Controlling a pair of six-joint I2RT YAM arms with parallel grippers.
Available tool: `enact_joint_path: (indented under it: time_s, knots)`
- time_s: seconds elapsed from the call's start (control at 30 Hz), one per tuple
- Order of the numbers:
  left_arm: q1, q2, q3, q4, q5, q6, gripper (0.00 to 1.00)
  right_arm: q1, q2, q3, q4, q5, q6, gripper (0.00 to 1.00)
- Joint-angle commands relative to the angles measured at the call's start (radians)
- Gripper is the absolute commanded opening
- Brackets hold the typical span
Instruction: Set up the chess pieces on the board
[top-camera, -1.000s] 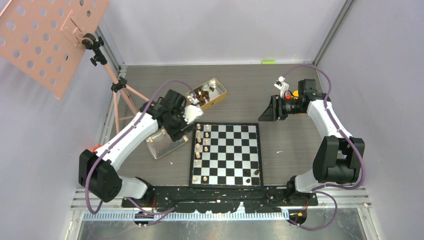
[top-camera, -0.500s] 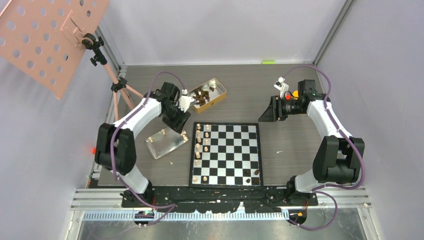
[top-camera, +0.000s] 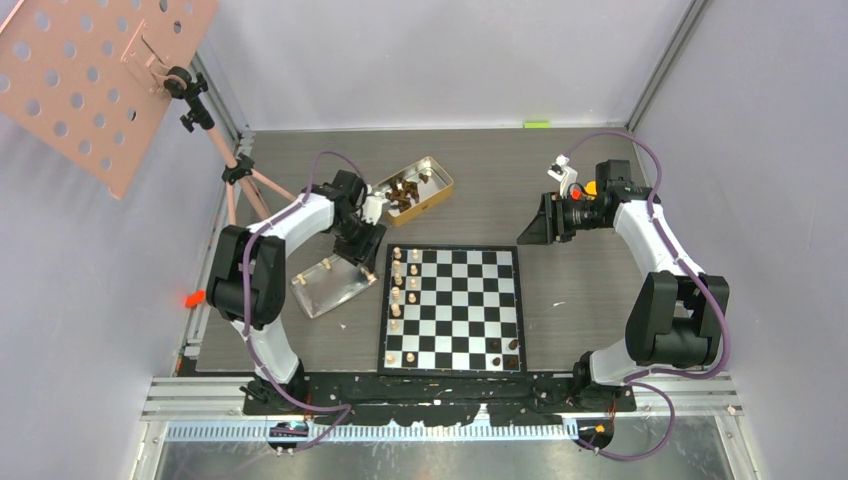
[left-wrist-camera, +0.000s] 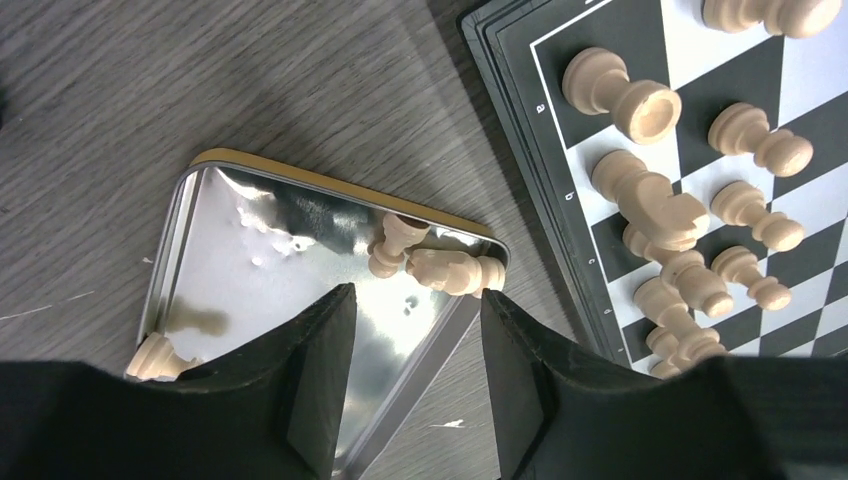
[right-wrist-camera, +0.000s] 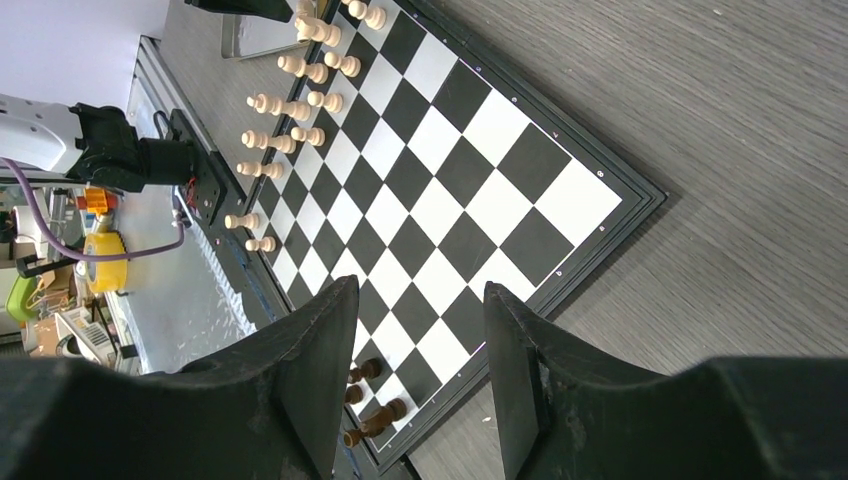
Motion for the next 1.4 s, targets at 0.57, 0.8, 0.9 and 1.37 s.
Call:
enact_joint_path:
  time_s: [0.57,0.8,0.9,1.37]
  knots:
    - [0.002,0.030,-0.016,0.064,-0.058,-0.068,0.53,-0.004,0.002,0.009,-0.022,-0.005,-0.032,0.55]
    - [0.002,0.002,-0.035,0.049,-0.122,-0.023,0.50,-0.004,0.013,0.014,-0.031,-0.006,-0.038,0.54]
    - [0.002,-0.022,-0.041,0.032,-0.130,-0.007,0.49,-0.004,0.017,0.013,-0.033,-0.007,-0.042,0.54]
    - [0.002,-0.080,-0.077,-0.020,-0.014,0.036,0.63,-0.004,0.021,0.017,-0.047,-0.010,-0.052,0.54]
